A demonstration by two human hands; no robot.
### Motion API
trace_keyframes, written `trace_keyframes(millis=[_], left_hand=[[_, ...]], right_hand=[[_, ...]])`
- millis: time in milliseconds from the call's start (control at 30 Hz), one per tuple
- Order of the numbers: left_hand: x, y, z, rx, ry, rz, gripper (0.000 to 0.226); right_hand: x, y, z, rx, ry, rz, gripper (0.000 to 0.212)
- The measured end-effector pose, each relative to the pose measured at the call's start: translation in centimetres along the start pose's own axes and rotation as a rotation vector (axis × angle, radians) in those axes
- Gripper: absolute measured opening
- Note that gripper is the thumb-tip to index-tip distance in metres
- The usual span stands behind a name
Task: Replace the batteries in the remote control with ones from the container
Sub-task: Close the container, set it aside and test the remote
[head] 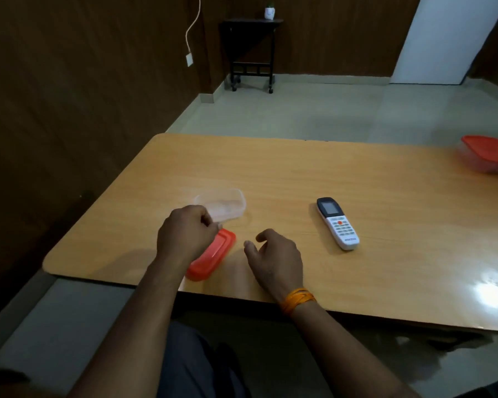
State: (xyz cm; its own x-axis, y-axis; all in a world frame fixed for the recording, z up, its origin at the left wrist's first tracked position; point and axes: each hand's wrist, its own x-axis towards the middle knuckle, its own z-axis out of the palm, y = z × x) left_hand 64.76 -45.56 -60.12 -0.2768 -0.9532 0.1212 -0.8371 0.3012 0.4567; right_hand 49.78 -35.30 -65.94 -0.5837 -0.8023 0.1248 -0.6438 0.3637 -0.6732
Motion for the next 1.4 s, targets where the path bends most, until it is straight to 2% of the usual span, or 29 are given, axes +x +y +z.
trace_keyframes(millis=[133,333,500,600,700,800,933,1000,1067,1167,1200,1267,1333,1400], left_hand=[[0.6,-2.8,-0.3,0.137,-0.102,-0.154,0.031],[1.2,-4.5,0.0,0.126,-0.212,-0.194,0.033],[1.2,-4.9,0.2,0.016,-0.238,-0.220,0.035],[1.0,-4.9,0.3,-0.120,-0.279,-0.252,0.046],[0.6,-4.1,0.1,-0.287,-0.298,-0.285,0.061],[0.3,-2.8,-0.5,-0.467,-0.233,-0.320,0.074],[0.3,-0.8,-0.8,-0.595,-0.038,-0.335,0.079],[0.3,-0.2,-1.0,-0.703,0.026,-0.346,0.073],[0.4,-0.1,-1.1,-0.792,0.086,-0.320,0.053],[0.9,-0.2,-0.8,-0.857,0.178,-0.251,0.011],[1.1,-0.2,-0.7,-0.872,0.201,-0.247,0.008],[1.4,-0.3,-0.6,-0.904,0.221,-0.236,0.009],[1.9,-0.5,-0.4,-0.927,0.216,-0.203,0.007],[2.5,-0.6,0.1,-0.933,0.202,-0.172,0.006]], right_hand=[[-0.4,-1.8,2.0,0.090,-0.088,0.076,0.033],[-0.2,-4.0,3.3,0.163,-0.152,0.155,0.031],[-0.3,-4.0,3.6,0.270,-0.132,0.225,0.019],[-0.8,-3.8,3.2,0.391,-0.100,0.267,0.013],[-1.2,-3.3,2.4,0.575,-0.087,0.305,0.024],[-1.4,-3.1,0.8,0.547,-0.007,0.141,0.034],[-1.2,-4.2,-1.3,0.398,0.120,-0.187,0.018],[-0.8,-4.6,-1.5,0.309,0.173,-0.344,0.014],[-0.1,-4.5,-1.3,0.205,0.201,-0.444,0.017],[0.8,-4.2,-0.8,0.170,0.225,-0.479,0.028],[1.1,-4.2,-0.7,0.185,0.227,-0.477,0.031],[2.3,-4.1,-0.6,0.215,0.245,-0.412,0.029],[3.9,-4.0,-0.8,0.265,0.244,-0.248,0.026],[5.5,-4.0,-1.4,0.365,0.141,-0.044,0.034]])
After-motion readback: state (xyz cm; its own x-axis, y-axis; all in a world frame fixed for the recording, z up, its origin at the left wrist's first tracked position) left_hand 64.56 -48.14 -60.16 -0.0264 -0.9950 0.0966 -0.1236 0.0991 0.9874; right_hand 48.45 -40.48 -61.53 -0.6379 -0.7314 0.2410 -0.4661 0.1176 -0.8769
